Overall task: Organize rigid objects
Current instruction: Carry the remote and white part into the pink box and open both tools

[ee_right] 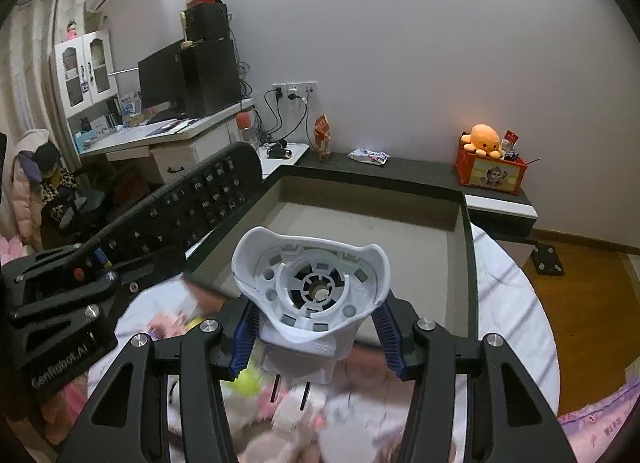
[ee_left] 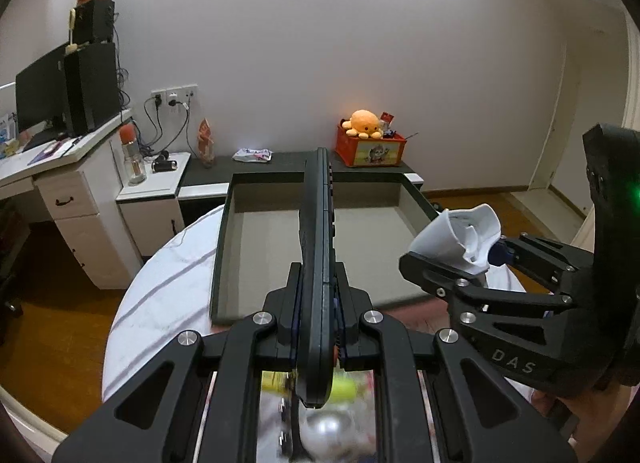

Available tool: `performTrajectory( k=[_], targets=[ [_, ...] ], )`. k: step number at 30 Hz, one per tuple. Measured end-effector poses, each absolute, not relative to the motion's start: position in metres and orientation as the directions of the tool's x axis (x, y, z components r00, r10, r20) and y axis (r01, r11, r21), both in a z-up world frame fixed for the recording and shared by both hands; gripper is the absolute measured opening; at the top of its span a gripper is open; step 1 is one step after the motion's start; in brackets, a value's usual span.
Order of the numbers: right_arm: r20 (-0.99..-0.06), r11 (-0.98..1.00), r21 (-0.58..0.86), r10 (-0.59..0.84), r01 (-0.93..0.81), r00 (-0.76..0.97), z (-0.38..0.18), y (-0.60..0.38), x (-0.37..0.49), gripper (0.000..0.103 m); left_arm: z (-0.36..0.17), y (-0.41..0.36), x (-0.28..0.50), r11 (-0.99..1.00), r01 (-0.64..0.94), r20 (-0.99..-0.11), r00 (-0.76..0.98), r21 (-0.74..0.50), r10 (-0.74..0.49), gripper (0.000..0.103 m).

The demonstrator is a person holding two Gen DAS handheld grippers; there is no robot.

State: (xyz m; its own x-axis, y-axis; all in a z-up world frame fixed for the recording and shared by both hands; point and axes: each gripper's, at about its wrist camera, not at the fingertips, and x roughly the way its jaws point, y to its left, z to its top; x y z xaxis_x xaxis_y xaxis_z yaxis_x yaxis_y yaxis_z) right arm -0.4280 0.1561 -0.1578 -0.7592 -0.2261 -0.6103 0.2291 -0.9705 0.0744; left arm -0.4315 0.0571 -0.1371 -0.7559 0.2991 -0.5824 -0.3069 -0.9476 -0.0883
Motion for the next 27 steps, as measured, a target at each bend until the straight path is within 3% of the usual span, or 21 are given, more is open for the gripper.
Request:
performTrajectory(
  k=[15, 25, 26, 27],
  targets=[
    [-0.774, -0.976, 0.077, -0.187, 0.203, -0.605, -0.224, 0.156, -0.525, 0.053, -0.205, 0.069, -0.519, -0.958, -0.272, -0.717, -0.651, -0.087, 0.250, 0.012],
    [-0.811, -0.981, 0.036, -0.139, 0.188, -0.568, -0.232, 0.156, -0.530, 0.054, -0.215, 0.062, -0.520, -0.977, -0.204, -0.726, -0.662, -0.063, 0.185, 0.014],
    [-0.808, -0.982, 0.044, -0.142, 0.182, -0.571, -0.231, 0.158, -0.529, 0.057, -0.213, 0.059, -0.519, -0.978, -0.198, -0.723, -0.666, -0.065, 0.183, 0.016],
    [-0.803, -0.983, 0.057, -0.150, 0.177, -0.577, -0.228, 0.159, -0.527, 0.067, -0.210, 0.057, -0.517, -0.978, -0.195, -0.717, -0.672, -0.070, 0.185, 0.022]
  ],
)
